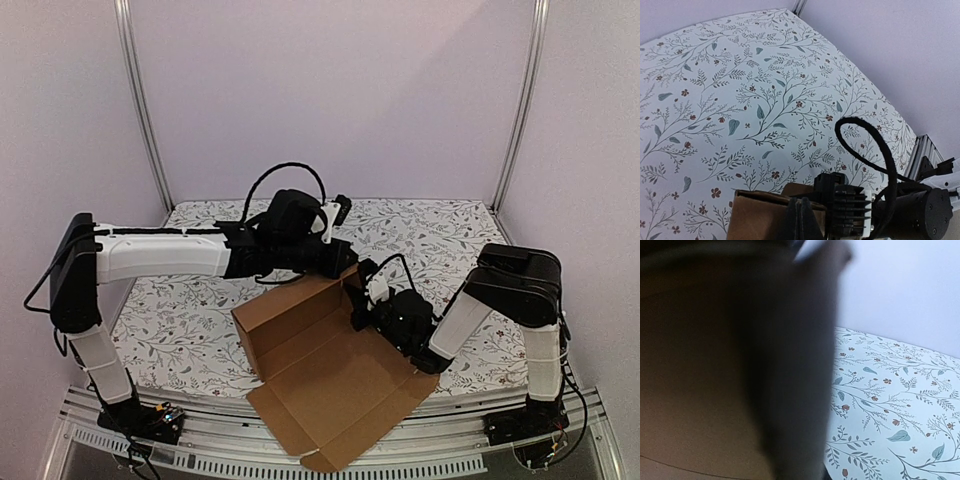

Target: Fold the paper box

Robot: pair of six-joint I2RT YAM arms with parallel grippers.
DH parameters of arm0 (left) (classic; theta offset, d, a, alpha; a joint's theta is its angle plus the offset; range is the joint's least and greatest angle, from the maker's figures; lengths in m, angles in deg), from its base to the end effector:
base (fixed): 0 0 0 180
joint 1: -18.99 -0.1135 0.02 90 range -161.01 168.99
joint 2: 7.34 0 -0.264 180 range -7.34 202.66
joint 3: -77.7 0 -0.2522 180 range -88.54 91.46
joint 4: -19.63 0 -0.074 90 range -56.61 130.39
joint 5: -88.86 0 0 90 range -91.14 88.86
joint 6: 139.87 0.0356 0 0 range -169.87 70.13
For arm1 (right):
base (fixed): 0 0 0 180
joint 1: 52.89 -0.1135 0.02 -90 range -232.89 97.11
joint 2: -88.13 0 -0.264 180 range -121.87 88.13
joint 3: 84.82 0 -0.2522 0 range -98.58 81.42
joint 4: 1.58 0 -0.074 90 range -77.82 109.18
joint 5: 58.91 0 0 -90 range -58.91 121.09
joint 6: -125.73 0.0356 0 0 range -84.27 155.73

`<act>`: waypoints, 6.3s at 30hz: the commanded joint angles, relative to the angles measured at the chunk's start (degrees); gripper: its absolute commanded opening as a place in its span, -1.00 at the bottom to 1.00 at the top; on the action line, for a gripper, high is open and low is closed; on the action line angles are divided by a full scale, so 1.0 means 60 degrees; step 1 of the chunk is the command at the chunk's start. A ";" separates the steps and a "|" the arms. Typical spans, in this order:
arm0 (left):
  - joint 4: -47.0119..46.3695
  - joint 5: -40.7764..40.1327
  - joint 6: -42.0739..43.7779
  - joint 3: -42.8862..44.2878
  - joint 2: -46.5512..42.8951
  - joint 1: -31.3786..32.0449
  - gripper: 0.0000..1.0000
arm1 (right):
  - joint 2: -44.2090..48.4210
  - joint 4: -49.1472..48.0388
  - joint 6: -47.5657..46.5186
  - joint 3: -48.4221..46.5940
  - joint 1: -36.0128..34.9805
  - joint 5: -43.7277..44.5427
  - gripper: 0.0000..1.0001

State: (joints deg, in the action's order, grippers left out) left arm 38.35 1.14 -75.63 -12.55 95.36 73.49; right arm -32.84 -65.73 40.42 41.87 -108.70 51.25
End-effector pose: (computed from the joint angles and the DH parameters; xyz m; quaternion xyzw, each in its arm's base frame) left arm 0.2410 -0.3404 0.2570 0.2261 0.8433 -0.3273 0.3613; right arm 0.2118 0.2900 0.1000 -0.2013 0.6987 0.2297 0.6469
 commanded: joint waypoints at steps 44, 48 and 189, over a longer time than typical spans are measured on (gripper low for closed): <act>0.1673 -0.0245 -0.0094 -0.0812 0.0076 0.0072 -1.00 | 0.0566 -0.0418 -0.0497 -0.0406 0.0063 0.0330 -0.58; 0.1669 -0.0238 -0.0091 -0.0799 0.0070 0.0072 -1.00 | 0.0407 -0.0418 -0.0447 -0.0461 0.0065 0.0363 -0.61; 0.5942 -0.2404 0.1990 -0.1117 -0.3834 0.0013 0.52 | 1.0732 1.6182 1.1689 0.2977 -0.1705 -0.2286 0.51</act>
State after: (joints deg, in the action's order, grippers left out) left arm 72.84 -12.47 -64.88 -18.30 71.88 73.12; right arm 31.35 40.58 102.80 56.93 -118.52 37.44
